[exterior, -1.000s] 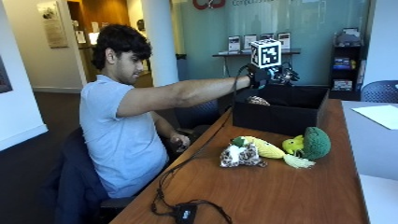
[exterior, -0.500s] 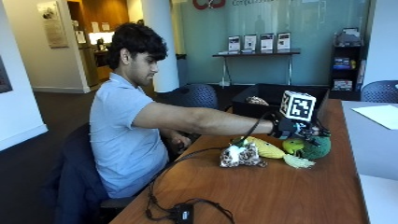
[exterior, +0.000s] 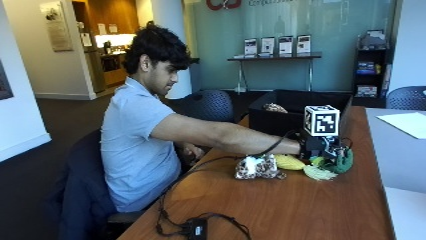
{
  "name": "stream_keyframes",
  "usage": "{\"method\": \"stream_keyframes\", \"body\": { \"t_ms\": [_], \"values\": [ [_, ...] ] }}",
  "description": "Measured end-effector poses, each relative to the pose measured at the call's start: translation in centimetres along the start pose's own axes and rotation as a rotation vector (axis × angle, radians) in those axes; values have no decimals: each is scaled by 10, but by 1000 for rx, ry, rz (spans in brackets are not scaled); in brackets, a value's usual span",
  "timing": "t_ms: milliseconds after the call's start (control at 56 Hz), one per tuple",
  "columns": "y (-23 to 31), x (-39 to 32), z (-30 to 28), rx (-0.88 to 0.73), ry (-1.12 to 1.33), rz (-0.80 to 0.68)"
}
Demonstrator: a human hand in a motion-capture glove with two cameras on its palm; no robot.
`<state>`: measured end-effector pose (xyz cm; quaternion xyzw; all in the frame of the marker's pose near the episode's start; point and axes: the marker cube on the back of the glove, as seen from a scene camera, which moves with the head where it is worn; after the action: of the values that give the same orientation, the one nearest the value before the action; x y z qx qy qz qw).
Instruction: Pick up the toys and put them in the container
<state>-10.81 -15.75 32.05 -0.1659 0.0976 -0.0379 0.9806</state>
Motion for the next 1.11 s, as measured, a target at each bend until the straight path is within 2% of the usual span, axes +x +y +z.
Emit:
{"method": "stream_keyframes", "body": {
  "t_ms": [214, 393, 678, 875, 1107],
  "values": [
    [6, 14, -47, 68, -207, 28],
    [10, 4, -112, 130, -328, 57],
    [22, -98, -226, 247, -349, -115],
    [32, -172, -246, 234, -310, -263],
    [30, -231, -234, 182, -322, -319]
  ]
}}
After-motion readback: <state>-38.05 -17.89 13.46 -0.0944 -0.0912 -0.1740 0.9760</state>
